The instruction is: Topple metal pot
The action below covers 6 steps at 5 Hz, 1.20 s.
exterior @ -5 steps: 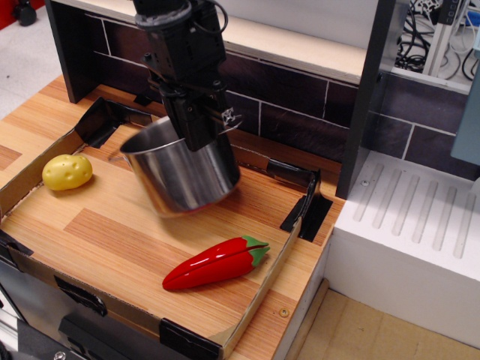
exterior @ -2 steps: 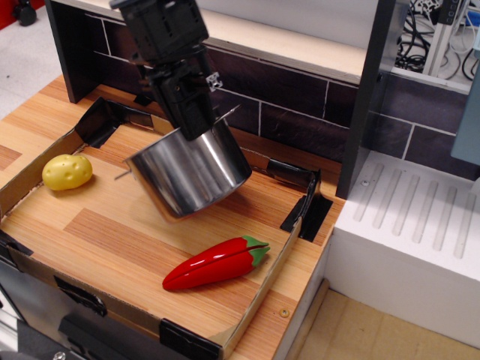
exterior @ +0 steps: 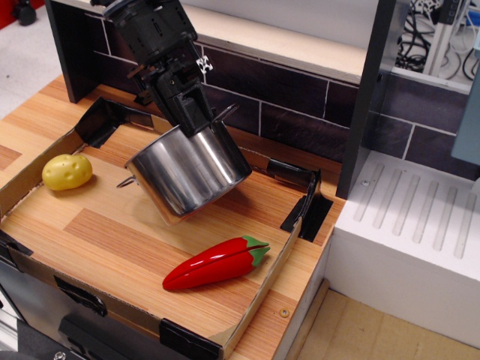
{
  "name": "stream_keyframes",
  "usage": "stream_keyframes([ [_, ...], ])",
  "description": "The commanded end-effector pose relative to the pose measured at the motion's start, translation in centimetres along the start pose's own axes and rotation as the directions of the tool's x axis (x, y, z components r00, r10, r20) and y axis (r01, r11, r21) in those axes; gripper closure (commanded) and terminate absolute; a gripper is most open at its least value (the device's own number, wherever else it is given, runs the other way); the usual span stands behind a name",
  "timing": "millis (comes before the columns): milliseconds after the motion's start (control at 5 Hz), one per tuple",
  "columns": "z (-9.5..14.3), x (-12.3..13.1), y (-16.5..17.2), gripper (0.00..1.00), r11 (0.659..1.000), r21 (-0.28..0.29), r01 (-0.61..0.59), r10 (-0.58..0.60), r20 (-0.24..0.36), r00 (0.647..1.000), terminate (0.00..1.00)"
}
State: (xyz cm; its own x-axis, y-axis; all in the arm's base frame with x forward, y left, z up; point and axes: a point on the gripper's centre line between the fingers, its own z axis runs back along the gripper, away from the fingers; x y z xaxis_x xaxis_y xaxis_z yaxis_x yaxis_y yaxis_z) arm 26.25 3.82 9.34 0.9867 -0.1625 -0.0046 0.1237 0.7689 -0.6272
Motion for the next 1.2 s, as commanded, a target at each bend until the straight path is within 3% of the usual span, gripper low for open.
stream_keyframes([
  [0, 2.1, 0.8, 1.6, 1.00, 0.994, 0.106, -0.009, 0.001, 0.071, 0.998, 0.00],
  [200, 2.9, 1.5, 2.6, 1.00, 0.988, 0.156, -0.010, -0.005, 0.097, 0.995, 0.00],
  [400, 3.2, 1.8, 2.9, 0.00, 0.938, 0.346, -0.007, -0.037, 0.120, 0.992, 0.00],
  [600, 3.6, 1.8, 2.8, 0.00, 0.869, 0.494, 0.031, -0.115, 0.141, 0.983, 0.00],
  [800, 3.9, 1.9, 3.1, 0.00, 0.858, 0.513, 0.029, -0.135, 0.171, 0.976, 0.00],
  [1000, 5.1, 1.9, 2.2, 0.00, 0.761, 0.649, -0.019, -0.188, 0.248, 0.950, 0.00],
])
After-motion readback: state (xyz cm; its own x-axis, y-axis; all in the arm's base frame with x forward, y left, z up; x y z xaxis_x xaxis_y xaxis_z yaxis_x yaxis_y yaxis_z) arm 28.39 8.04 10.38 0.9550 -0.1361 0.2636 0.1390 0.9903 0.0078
